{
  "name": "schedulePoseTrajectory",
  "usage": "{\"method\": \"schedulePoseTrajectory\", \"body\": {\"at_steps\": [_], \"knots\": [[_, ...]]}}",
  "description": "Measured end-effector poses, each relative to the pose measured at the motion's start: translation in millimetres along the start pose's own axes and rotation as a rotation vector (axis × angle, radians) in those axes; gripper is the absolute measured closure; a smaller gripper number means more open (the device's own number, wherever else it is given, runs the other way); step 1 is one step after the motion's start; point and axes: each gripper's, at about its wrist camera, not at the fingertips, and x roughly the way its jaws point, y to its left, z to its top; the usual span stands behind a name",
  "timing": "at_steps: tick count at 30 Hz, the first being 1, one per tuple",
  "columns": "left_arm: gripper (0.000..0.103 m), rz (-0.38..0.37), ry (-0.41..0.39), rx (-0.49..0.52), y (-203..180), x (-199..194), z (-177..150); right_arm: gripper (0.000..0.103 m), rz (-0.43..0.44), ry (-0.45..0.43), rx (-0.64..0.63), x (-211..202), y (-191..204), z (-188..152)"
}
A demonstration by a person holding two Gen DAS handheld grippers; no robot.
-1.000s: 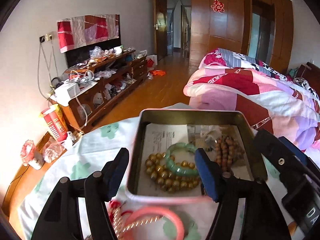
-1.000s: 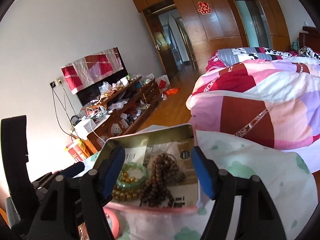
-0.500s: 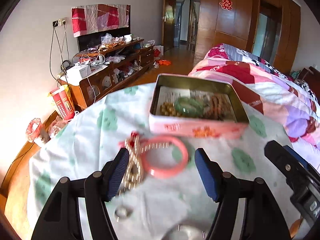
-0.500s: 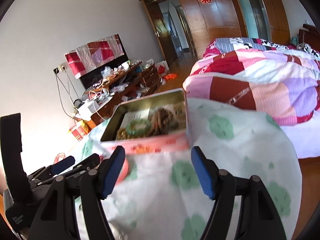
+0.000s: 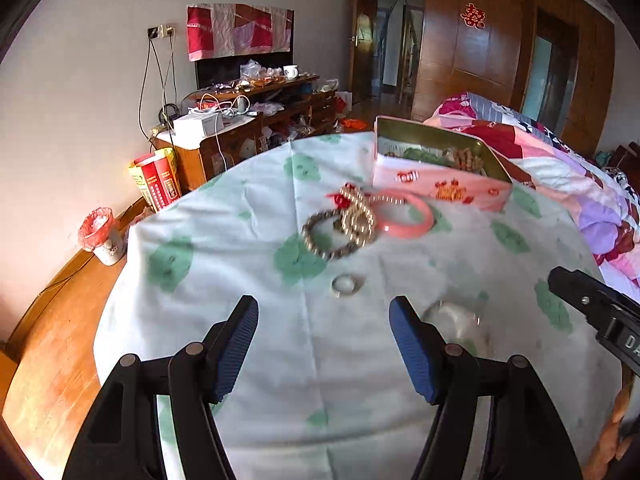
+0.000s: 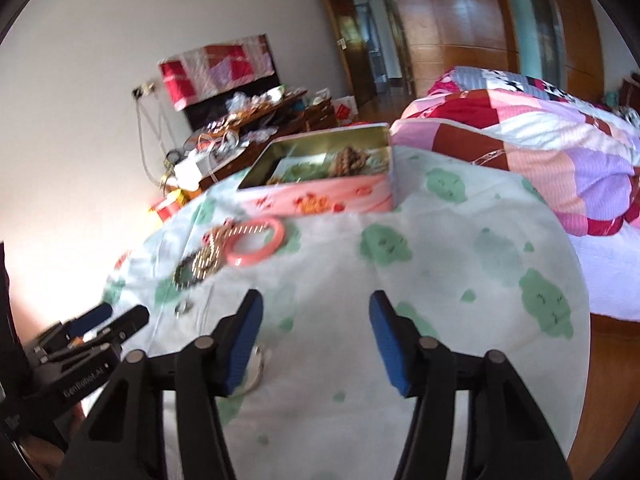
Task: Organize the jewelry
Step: 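Withdraw both grippers from the tin and move right gripper over the silver wire bangle, then lower right gripper around the silver wire bangle while left gripper moves to the silver ring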
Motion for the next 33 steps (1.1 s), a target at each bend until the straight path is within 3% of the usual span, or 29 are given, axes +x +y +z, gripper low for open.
{"method": "schedulePoseTrajectory", "body": {"at_steps": [11, 15, 19, 26, 30, 33], "knots": [[0.035, -0.018, 0.022, -0.050, 22, -7, -20, 0.050, 0.082, 0.111, -0.048, 8, 22, -23], [0.035, -0.023, 0.018, -0.038, 24, -9, -17, 0.033, 0.094, 0.138, -0.094, 15, 33, -23], [0.035, -0.014, 0.011, -0.037, 28, -12, -15, 0.031, 0.109, 0.170, -0.159, 26, 50, -26], [0.035, -0.016, 0.034, -0.074, 41, -8, -14, 0.030, 0.074, 0.275, -0.245, 57, 72, -34], [0.034, -0.041, 0.050, -0.076, 42, -4, -14, 0.026, 0.008, 0.288, -0.355, 62, 89, -39], [0.034, -0.055, 0.054, -0.061, 39, -3, -13, 0.035, 0.011, 0.286, -0.355, 60, 87, -39]]}}
